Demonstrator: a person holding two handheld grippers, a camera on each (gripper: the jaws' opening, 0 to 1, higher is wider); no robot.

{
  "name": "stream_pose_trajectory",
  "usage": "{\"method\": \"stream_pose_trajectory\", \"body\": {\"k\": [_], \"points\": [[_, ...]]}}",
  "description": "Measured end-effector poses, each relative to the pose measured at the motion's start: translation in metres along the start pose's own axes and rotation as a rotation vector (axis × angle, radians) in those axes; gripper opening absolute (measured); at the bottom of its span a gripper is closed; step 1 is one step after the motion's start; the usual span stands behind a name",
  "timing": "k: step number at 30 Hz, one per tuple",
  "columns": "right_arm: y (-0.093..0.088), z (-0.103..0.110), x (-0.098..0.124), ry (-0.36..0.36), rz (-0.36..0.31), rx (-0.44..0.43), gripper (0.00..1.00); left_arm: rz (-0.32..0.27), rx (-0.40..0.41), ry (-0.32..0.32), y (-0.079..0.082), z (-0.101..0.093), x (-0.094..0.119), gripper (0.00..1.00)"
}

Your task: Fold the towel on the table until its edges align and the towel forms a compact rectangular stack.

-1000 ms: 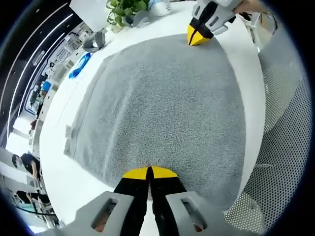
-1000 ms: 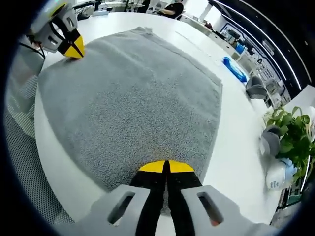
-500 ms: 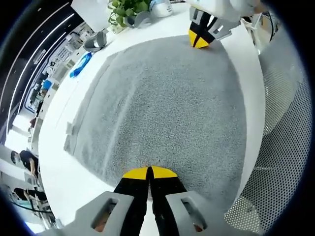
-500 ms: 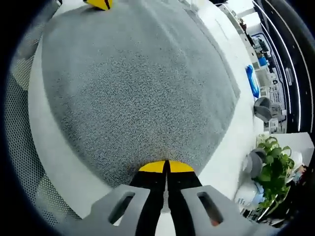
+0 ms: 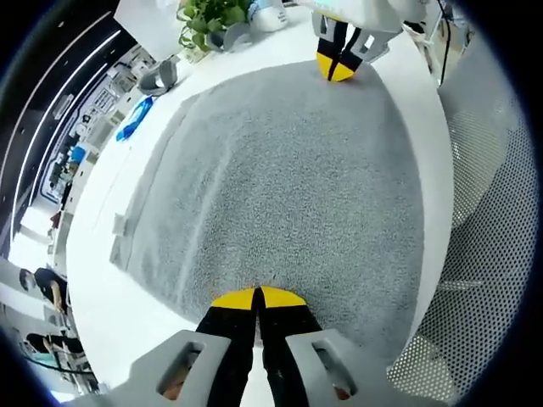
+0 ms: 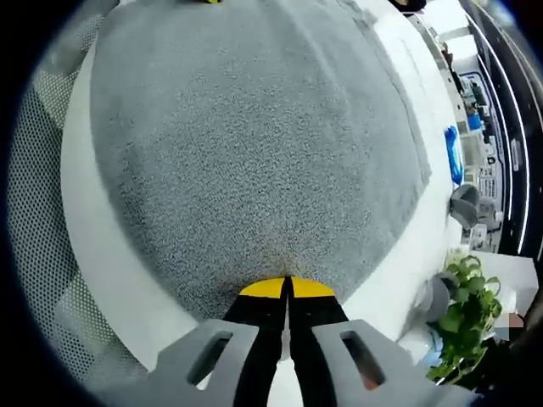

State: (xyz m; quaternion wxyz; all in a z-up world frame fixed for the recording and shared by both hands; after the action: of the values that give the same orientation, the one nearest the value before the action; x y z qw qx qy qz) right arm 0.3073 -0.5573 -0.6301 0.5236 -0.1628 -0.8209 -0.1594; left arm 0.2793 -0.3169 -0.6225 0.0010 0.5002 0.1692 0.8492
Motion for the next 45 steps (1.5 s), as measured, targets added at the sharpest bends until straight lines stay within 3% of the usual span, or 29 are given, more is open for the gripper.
{"method": "stream_pose_trajectory", "body": {"k": [6, 8, 12, 16, 18, 20, 25, 26, 28, 29, 30, 31, 32, 33, 36, 37, 38, 39, 41, 44, 45], "points": [[-0.002, -0.001, 0.001, 0.005, -0.032, -0.081, 0.0, -0.028, 0.001, -0.008, -0.002, 0.0, 0.0, 0.01], [-0.001, 0.001, 0.001, -0.031, -0.027, -0.025, 0.0, -0.058, 0.121, -0.024, -0.003, 0.001, 0.0, 0.01], [0.001, 0.006, 0.001, -0.121, 0.033, 0.026, 0.0, -0.107, 0.226, -0.047, -0.007, 0.004, 0.0, 0.01], [0.004, 0.012, -0.001, -0.222, 0.107, 0.178, 0.0, -0.106, 0.225, -0.047, -0.007, 0.004, -0.001, 0.01], [0.003, 0.014, -0.001, -0.231, 0.126, 0.232, 0.0, -0.093, 0.197, -0.035, -0.006, 0.003, -0.001, 0.01], [0.003, 0.014, 0.0, -0.222, 0.118, 0.217, 0.0, -0.083, 0.159, -0.021, -0.006, 0.004, -0.002, 0.01], [0.001, 0.012, 0.002, -0.192, 0.082, 0.146, 0.0, -0.079, 0.155, -0.014, -0.007, 0.006, -0.002, 0.01], [0.001, 0.013, 0.003, -0.178, 0.077, 0.131, 0.0, -0.071, 0.127, -0.01, -0.007, 0.007, -0.002, 0.01], [0.0, 0.014, 0.004, -0.16, 0.066, 0.092, 0.0, -0.036, -0.024, 0.02, -0.005, 0.012, -0.003, 0.01], [0.0, 0.015, 0.004, -0.163, 0.065, 0.079, 0.0, 0.009, -0.121, 0.082, -0.004, 0.018, -0.002, 0.01], [0.0, 0.015, 0.004, -0.166, 0.063, 0.075, 0.0, 0.009, -0.162, 0.12, 0.0, 0.021, 0.0, 0.01], [0.0, 0.015, 0.003, -0.172, 0.061, 0.078, 0.0, -0.083, -0.196, 0.138, 0.015, 0.021, 0.004, 0.01], [0.0, 0.016, 0.003, -0.177, 0.061, 0.081, 0.0, -0.144, -0.18, 0.133, 0.024, 0.019, 0.007, 0.01], [0.0, 0.017, 0.003, -0.183, 0.062, 0.087, 0.0, -0.184, -0.136, 0.127, 0.033, 0.017, 0.011, 0.01], [0.0, 0.016, 0.004, -0.187, 0.062, 0.094, 0.0, -0.304, -0.141, 0.026, 0.053, 0.0, 0.018, 0.01], [0.0, 0.014, 0.004, -0.177, 0.058, 0.074, 0.0, -0.328, -0.15, -0.025, 0.057, -0.008, 0.018, 0.01], [0.0, 0.014, 0.004, -0.164, 0.054, 0.047, 0.0, -0.402, -0.15, -0.119, 0.065, -0.023, 0.019, 0.01], [0.0, 0.013, 0.004, -0.149, 0.051, 0.021, 0.0, -0.406, -0.119, -0.155, 0.066, -0.028, 0.019, 0.01], [0.0, 0.012, 0.004, -0.13, 0.047, 0.011, 0.0, -0.312, -0.055, -0.221, 0.054, -0.036, 0.014, 0.01], [-0.001, 0.011, 0.004, -0.108, 0.034, -0.012, 0.0, -0.146, -0.107, -0.238, 0.026, -0.041, 0.001, 0.01], [-0.001, 0.011, 0.004, -0.104, 0.03, -0.024, 0.0, -0.244, -0.092, -0.225, 0.036, -0.034, 0.005, 0.01]]}}
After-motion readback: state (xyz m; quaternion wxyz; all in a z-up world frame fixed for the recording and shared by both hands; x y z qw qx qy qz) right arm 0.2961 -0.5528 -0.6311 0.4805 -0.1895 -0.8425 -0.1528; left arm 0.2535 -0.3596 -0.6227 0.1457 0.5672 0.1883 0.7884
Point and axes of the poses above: the point that each gripper's makers call its tool centre point, and the gripper's own axes: x roughly backward along the fingers, z roughly to its left, y roughly out of its top, the point moved 4 cm from there along x, roughly backward along the fingers, and after that the axes turned 13 degrees about -x, right-handed, at the moved point
